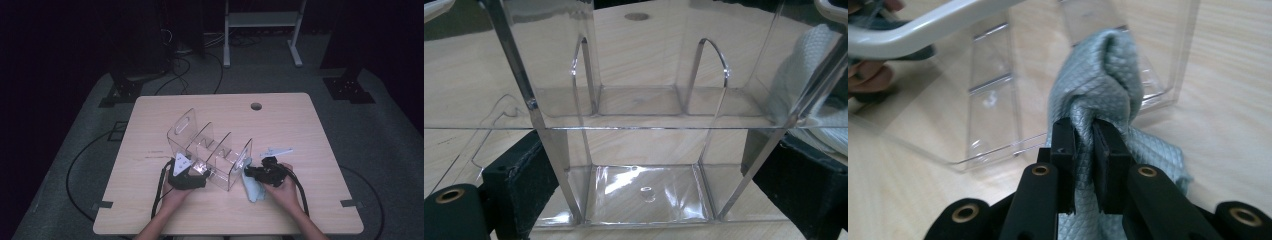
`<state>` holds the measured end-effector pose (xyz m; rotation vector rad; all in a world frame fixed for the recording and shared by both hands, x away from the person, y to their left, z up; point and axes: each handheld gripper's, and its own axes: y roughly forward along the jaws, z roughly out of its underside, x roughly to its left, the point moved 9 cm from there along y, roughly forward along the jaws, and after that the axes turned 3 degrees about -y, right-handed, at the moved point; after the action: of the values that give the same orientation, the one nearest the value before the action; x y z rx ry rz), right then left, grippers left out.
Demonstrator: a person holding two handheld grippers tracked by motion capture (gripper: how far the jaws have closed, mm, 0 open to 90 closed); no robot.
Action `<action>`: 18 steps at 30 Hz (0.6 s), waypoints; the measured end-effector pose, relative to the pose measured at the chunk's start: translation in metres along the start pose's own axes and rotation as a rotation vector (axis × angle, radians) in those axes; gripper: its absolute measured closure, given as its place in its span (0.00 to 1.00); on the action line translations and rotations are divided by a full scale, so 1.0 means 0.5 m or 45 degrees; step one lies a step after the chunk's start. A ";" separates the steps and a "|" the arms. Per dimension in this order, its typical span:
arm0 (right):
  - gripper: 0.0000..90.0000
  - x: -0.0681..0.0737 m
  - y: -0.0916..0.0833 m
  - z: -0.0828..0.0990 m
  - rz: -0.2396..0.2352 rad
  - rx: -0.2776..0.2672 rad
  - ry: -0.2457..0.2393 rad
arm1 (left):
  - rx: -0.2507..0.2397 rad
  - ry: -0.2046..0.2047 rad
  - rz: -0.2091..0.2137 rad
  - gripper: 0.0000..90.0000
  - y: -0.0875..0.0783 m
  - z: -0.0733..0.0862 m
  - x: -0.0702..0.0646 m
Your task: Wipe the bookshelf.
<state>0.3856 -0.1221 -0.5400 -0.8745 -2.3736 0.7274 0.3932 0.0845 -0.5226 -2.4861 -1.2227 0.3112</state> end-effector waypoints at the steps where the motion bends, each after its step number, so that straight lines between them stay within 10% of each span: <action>1: 0.89 -0.008 0.000 -0.002 0.011 -0.006 0.021 | 0.001 0.001 -0.001 0.09 0.000 0.000 0.000; 5: 0.89 -0.011 0.001 -0.001 0.009 -0.023 0.040 | 0.000 0.002 0.001 0.09 0.000 -0.001 0.000; 12: 0.89 0.072 -0.001 0.017 -0.118 -0.004 -0.061 | 0.004 -0.006 -0.001 0.09 -0.001 -0.001 0.002; 18: 0.89 0.057 0.001 0.008 -0.051 -0.037 -0.085 | 0.002 -0.013 -0.009 0.09 -0.002 -0.001 0.005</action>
<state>0.3643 -0.1032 -0.5353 -0.8242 -2.4590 0.7185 0.3943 0.0869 -0.5221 -2.4811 -1.2344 0.3233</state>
